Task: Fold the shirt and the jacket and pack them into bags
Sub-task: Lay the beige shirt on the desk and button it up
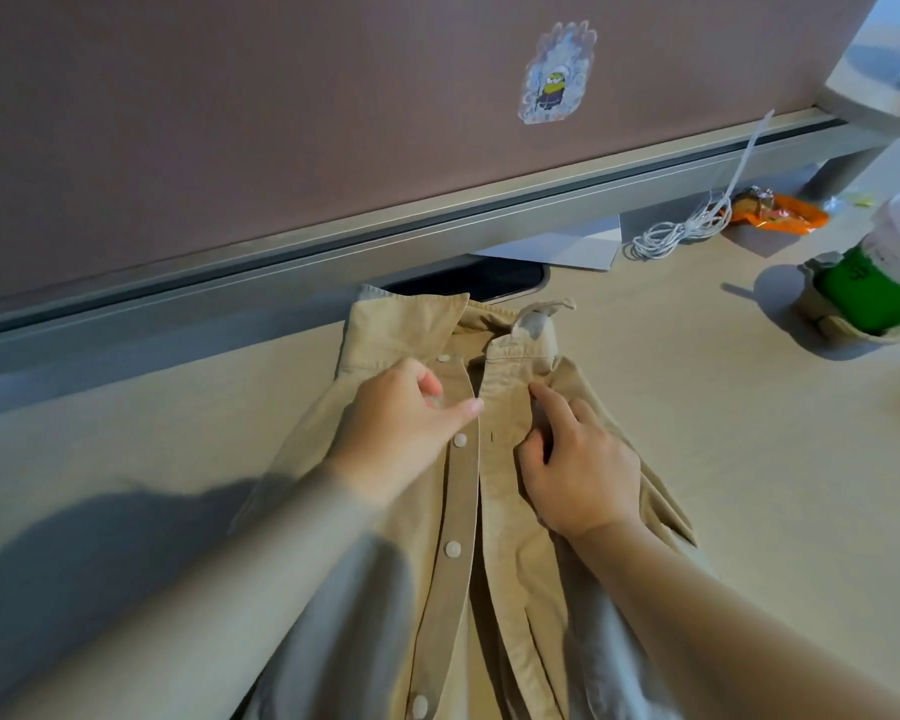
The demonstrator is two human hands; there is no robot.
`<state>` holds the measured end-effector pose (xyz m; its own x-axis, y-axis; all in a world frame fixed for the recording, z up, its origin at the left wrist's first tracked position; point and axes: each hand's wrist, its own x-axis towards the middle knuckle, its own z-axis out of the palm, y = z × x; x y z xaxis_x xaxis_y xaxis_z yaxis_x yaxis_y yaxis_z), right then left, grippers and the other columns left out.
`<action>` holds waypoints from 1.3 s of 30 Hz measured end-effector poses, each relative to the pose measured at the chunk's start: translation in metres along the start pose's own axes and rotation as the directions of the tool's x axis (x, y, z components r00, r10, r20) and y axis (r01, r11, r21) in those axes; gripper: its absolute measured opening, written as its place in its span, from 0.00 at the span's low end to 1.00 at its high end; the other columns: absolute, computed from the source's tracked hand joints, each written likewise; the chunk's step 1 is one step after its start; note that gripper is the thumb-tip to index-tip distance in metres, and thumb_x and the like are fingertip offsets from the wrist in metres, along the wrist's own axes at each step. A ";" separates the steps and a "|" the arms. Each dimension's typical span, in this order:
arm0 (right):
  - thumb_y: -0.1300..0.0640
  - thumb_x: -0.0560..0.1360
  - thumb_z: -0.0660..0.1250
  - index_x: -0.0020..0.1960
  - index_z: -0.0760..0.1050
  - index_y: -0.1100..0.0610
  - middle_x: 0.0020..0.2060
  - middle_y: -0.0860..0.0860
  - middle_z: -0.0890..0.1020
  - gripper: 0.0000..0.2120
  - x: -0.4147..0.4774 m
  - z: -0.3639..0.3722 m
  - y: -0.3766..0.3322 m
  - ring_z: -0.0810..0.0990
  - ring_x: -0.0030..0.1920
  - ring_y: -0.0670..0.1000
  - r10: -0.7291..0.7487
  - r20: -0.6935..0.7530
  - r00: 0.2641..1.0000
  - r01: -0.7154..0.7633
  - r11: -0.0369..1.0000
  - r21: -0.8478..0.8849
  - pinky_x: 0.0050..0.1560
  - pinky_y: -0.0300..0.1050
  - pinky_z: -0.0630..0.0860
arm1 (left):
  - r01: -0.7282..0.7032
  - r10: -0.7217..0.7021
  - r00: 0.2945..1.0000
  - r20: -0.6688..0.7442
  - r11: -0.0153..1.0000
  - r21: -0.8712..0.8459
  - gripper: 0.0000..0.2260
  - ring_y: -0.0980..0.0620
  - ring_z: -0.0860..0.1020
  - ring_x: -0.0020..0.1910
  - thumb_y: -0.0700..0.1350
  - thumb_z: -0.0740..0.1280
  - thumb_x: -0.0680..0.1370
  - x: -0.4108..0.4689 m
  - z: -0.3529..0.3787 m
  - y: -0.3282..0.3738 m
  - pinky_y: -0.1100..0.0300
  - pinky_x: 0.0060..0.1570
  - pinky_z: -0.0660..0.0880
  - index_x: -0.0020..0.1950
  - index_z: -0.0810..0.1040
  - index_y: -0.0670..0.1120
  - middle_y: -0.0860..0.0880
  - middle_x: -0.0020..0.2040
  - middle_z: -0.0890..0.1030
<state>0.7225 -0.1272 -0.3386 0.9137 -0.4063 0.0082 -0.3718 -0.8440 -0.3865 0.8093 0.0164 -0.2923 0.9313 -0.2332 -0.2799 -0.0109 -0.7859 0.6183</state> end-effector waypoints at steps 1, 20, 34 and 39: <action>0.47 0.77 0.54 0.73 0.63 0.46 0.54 0.47 0.78 0.24 0.000 -0.002 0.000 0.79 0.46 0.50 -0.001 0.020 1.000 0.001 1.000 0.005 0.37 0.40 0.70 | 0.048 -0.050 0.996 0.073 0.998 0.040 0.20 0.52 0.77 0.42 0.61 0.72 0.68 -0.010 0.004 -0.003 0.58 0.41 0.73 0.51 0.73 0.50 0.53 0.46 0.77; 0.41 0.74 0.63 0.58 0.72 0.52 0.52 0.48 0.74 0.18 -0.023 -0.012 -0.053 0.75 0.53 0.49 0.170 0.128 0.977 -0.197 0.950 0.240 0.51 0.45 0.75 | 0.052 -0.051 0.998 -0.045 0.998 0.036 0.08 0.51 0.76 0.48 0.46 0.67 0.75 -0.030 0.032 -0.031 0.60 0.43 0.70 0.53 0.79 0.50 0.50 0.53 0.75; 0.46 0.75 0.63 0.59 0.70 0.54 0.54 0.50 0.73 0.17 -0.024 0.010 -0.050 0.72 0.56 0.51 0.137 0.031 0.990 -0.140 0.980 0.143 0.53 0.41 0.69 | -0.019 0.018 0.999 -0.036 0.999 -0.041 0.07 0.58 0.73 0.38 0.54 0.71 0.72 -0.021 0.031 -0.039 0.64 0.34 0.68 0.42 0.76 0.54 0.57 0.41 0.71; 0.49 0.72 0.67 0.65 0.71 0.54 0.54 0.50 0.73 0.22 -0.039 0.008 -0.043 0.72 0.57 0.52 0.025 0.043 0.999 -0.032 0.986 0.165 0.56 0.40 0.67 | -0.006 0.006 1.000 0.003 0.999 -0.034 0.03 0.56 0.75 0.44 0.51 0.70 0.72 -0.021 0.029 -0.040 0.63 0.37 0.68 0.43 0.77 0.56 0.56 0.43 0.73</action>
<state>0.7044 -0.0727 -0.3303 0.9102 -0.4122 -0.0410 -0.3688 -0.7610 -0.5337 0.7791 0.0362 -0.3328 0.9302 -0.2392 -0.2783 -0.0037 -0.7644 0.6447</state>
